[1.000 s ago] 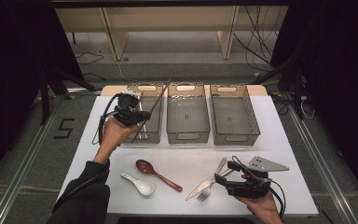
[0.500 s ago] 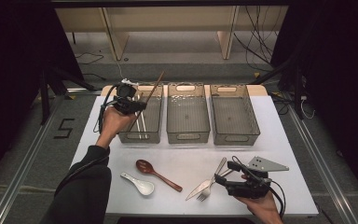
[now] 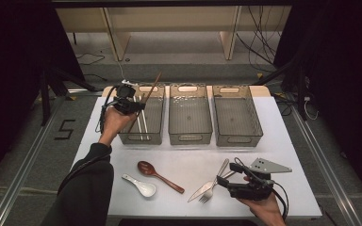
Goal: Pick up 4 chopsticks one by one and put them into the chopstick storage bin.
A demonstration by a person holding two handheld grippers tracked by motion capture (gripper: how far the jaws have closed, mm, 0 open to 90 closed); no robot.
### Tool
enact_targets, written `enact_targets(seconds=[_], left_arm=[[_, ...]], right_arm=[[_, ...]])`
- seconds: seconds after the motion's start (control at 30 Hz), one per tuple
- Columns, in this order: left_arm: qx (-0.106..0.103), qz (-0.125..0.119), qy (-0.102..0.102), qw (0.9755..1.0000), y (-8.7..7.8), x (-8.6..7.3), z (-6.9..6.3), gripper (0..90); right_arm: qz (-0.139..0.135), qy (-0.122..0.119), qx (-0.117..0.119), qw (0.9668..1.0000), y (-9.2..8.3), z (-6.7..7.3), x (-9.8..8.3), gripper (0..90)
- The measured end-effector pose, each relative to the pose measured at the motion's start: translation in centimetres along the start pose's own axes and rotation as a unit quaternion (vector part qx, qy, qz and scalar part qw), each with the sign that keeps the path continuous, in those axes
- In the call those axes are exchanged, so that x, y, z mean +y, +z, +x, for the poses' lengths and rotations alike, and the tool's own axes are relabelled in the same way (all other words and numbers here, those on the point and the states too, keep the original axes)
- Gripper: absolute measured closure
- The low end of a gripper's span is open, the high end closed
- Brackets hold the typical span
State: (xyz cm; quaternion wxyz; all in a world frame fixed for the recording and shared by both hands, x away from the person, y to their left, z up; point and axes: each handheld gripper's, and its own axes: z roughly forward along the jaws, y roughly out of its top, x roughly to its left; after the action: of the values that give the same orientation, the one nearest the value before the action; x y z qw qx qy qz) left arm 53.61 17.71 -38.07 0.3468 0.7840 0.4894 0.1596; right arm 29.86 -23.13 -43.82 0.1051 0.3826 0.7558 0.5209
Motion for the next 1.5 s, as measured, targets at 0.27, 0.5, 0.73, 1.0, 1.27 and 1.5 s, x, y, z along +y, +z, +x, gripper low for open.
enact_targets(seconds=[0.27,0.5,0.73,1.0,1.27,1.5], left_arm=[[0.01,0.001,-0.003,0.9999,0.8,-0.3,0.6,84.2],[0.018,0.006,-0.008,0.9998,1.2,-0.4,1.0,83.2],[0.03,-0.002,-0.016,0.9994,0.9,-0.1,0.5,58.2],[0.009,0.007,-0.023,0.9997,-0.2,0.3,-0.2,39.2],[-0.028,0.003,-0.006,0.9996,-2.4,-0.2,-1.6,31.7],[-0.06,-0.036,0.005,0.9976,-4.8,-1.8,-3.5,29.4]], right_arm=[[0.002,-0.002,0.003,1.0,0.1,0.0,0.0,27.0],[0.002,0.0,0.004,1.0,0.1,0.1,0.0,27.1],[0.002,0.001,0.004,1.0,0.1,0.0,0.0,27.1],[0.001,0.001,0.003,1.0,0.1,0.0,0.0,27.0],[0.0,0.0,0.002,1.0,0.0,0.1,0.0,27.1],[-0.003,-0.003,0.001,1.0,-0.1,0.1,0.1,27.1]])
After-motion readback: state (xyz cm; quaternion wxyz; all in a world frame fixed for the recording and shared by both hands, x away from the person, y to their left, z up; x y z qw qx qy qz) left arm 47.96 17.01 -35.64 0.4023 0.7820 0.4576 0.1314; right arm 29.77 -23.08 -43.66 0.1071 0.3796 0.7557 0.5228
